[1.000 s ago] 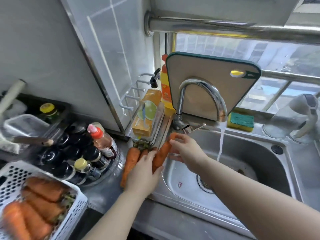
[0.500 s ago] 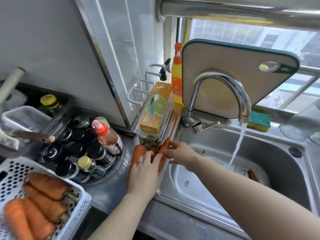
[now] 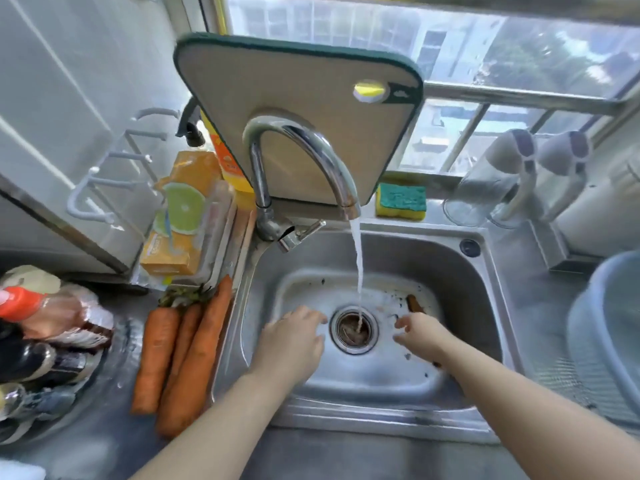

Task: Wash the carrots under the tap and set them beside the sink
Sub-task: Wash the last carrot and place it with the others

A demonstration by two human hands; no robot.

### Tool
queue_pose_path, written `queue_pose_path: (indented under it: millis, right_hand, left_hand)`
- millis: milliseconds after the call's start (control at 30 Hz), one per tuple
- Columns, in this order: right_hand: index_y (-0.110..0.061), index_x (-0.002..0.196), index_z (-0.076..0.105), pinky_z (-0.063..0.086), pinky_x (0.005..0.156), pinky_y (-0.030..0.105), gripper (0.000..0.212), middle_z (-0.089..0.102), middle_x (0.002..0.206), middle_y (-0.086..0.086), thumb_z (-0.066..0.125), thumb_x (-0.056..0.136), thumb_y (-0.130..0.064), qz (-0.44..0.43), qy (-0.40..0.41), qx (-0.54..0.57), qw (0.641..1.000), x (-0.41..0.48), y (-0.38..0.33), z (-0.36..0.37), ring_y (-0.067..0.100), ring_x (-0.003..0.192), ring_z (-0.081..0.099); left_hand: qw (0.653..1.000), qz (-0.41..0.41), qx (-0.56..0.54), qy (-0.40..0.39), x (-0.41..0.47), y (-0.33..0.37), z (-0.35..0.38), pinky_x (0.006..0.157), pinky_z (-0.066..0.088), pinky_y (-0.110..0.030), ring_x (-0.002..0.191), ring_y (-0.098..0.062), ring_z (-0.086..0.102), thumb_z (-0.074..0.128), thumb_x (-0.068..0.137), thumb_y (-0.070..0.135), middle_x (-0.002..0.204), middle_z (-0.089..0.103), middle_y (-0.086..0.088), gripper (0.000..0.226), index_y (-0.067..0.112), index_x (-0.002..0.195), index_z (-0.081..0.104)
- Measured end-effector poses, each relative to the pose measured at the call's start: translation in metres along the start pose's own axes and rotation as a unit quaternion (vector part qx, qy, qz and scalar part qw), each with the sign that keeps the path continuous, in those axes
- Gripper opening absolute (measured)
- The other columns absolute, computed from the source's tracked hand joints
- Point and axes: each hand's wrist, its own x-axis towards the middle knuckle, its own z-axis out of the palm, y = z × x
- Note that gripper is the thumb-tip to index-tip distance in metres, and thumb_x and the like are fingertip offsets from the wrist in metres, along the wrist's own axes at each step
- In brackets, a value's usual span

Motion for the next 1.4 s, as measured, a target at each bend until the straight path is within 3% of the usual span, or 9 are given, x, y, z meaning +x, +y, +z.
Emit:
queue_pose_path:
  millis: [233,433,633,700,833,933,1000,1167,1400]
  right_hand:
    - [-0.026,0.129,0.050,0.046,0.094,0.036,0.039,0.044,0.131,0.016,0.046,0.091,-0.028,0.111,-0.027,-0.072,0.991,0.069,0.070,0.019,0.032,0.115,0.048]
    - [-0.031,0.140,0.040,0.053,0.078,0.033,0.056,0.055,0.125,0.015,0.048,0.085,-0.021,0.124,-0.014,-0.043,0.991,0.096,0.079,0.043,0.031,0.105,0.057]
    - [-0.020,0.081,0.070,0.053,0.084,0.035,0.003,0.069,0.097,0.010,0.069,0.082,-0.017,0.055,0.060,0.254,0.964,0.044,0.045,0.014,0.025,0.091,0.064]
    - [-0.015,0.074,0.060,0.056,0.079,0.043,0.013,0.066,0.088,0.015,0.063,0.084,-0.007,0.025,0.009,0.359,0.933,0.015,0.026,0.002,0.027,0.080,0.063]
    - [-0.012,0.088,0.046,0.055,0.064,0.034,0.010,0.063,0.085,0.015,0.055,0.089,-0.010,-0.031,-0.060,0.408,0.910,-0.041,-0.007,-0.015,0.024,0.074,0.062]
    - [-0.011,0.100,0.045,0.042,0.047,0.019,0.025,0.061,0.079,0.006,0.055,0.092,-0.032,-0.063,-0.043,0.363,0.929,-0.067,-0.022,-0.021,0.010,0.058,0.054]
    - [-0.010,0.106,0.045,0.033,0.039,0.012,0.034,0.056,0.074,-0.001,0.051,0.094,-0.041,-0.075,0.004,0.316,0.946,-0.074,-0.027,-0.025,0.005,0.053,0.046]
    - [-0.010,0.110,0.046,0.032,0.039,0.012,0.031,0.052,0.071,-0.006,0.053,0.093,-0.034,-0.097,0.025,0.275,0.956,-0.077,-0.034,-0.041,0.005,0.055,0.043]
    - [-0.005,0.087,0.049,0.026,0.043,0.023,0.028,0.046,0.068,0.008,0.061,0.090,-0.030,-0.104,-0.072,0.360,0.925,-0.080,-0.031,-0.057,0.010,0.048,0.036]
  left_hand:
    - [0.992,-0.064,-0.084,-0.075,0.027,0.015,0.025,0.092,0.045,-0.030,0.111,-0.009,0.054,0.046,0.095,0.035,0.123,0.054,0.017,0.031,0.035,0.126,0.049]
    - [0.986,-0.094,-0.109,-0.080,0.029,0.012,0.026,0.088,0.046,-0.027,0.105,-0.009,0.055,0.046,0.094,0.033,0.116,0.057,0.016,0.029,0.035,0.123,0.052]
    - [0.949,-0.169,-0.242,-0.115,0.035,0.027,0.028,0.079,0.043,-0.023,0.093,-0.012,0.058,0.052,0.092,0.027,0.097,0.060,0.010,0.024,0.024,0.115,0.060]
    - [0.890,-0.233,-0.363,-0.149,0.036,0.041,0.027,0.076,0.043,-0.025,0.092,-0.013,0.061,0.050,0.094,0.026,0.096,0.064,0.005,0.021,0.020,0.112,0.060]
    - [0.672,-0.337,-0.631,-0.189,0.038,0.072,0.033,0.088,0.046,-0.037,0.108,-0.023,0.058,0.044,0.099,0.034,0.120,0.061,-0.010,0.033,0.012,0.121,0.054]
    - [0.570,-0.329,-0.745,-0.109,0.049,0.090,0.038,0.057,0.052,-0.029,0.070,-0.022,0.065,0.041,0.101,0.028,0.108,0.065,-0.021,0.033,0.001,0.114,0.056]
    - [0.547,-0.340,-0.764,-0.039,0.057,0.101,0.036,0.053,0.051,-0.028,0.065,-0.022,0.064,0.043,0.100,0.021,0.097,0.065,-0.019,0.023,0.001,0.100,0.055]
    - [0.598,-0.338,-0.721,0.092,0.078,0.107,0.018,0.057,0.044,-0.027,0.057,-0.016,0.049,0.039,0.097,0.007,0.070,0.049,-0.006,0.021,0.008,0.115,0.049]
    - [0.398,-0.349,-0.846,0.065,0.088,0.097,-0.002,0.043,0.038,-0.019,0.030,-0.008,0.033,0.035,0.103,0.019,0.039,0.035,0.005,0.027,0.009,0.085,0.053]
